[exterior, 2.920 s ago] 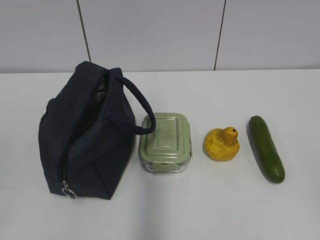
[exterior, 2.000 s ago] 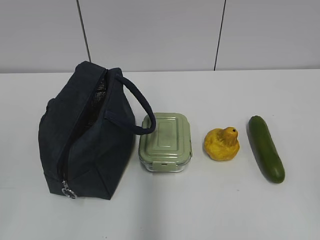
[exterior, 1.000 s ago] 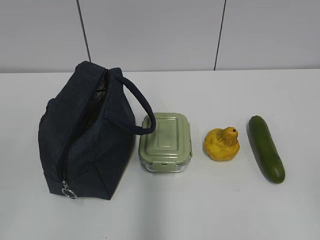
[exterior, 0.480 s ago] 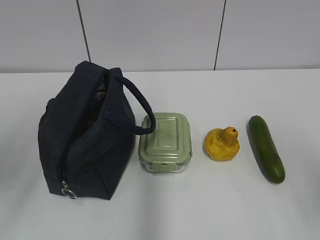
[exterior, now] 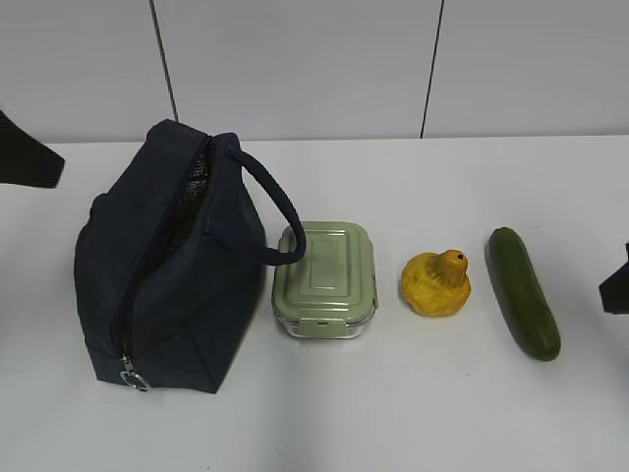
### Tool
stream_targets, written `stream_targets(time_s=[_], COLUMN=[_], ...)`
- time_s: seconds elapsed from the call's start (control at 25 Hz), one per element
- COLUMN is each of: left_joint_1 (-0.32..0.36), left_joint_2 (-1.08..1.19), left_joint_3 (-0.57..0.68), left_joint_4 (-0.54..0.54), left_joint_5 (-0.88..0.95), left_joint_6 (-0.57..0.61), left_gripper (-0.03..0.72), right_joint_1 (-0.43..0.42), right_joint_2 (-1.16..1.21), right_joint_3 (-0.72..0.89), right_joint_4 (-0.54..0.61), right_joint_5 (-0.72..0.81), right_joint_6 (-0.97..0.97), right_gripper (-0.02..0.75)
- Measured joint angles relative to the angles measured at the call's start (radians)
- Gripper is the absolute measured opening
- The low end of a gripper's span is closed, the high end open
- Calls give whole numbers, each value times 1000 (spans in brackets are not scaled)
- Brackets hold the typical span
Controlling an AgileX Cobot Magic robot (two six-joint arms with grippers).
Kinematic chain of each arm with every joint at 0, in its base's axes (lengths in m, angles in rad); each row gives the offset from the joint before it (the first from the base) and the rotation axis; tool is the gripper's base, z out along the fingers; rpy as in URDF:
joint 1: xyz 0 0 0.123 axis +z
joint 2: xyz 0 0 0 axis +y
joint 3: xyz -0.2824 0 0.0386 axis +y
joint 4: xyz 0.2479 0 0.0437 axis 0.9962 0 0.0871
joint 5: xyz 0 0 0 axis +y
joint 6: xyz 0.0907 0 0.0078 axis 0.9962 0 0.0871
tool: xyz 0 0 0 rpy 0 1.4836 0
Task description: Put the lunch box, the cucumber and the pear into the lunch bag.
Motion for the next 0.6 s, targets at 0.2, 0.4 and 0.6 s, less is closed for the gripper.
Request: stream_targets(time_s=[0.2,0.4,0.6], left_joint_1=[90,150,91], left_joint_2=[113,138,151], left_joint_3=[-9,-9,-9], left_joint_4=[-226,-257,-102], left_joint_5=[83,68,66], left_joint_6=[157,238,224], left_gripper=[298,298,298], right_joint_1=[-142,-168,-169], right_joint_2=[103,174,232], right_joint_3=[-2,-4,-4], right_joint_4=[261,331,315], right_joint_5=[-4,-58,-95], right_joint_6=[-222,-320,-327], right_gripper=[390,390,390])
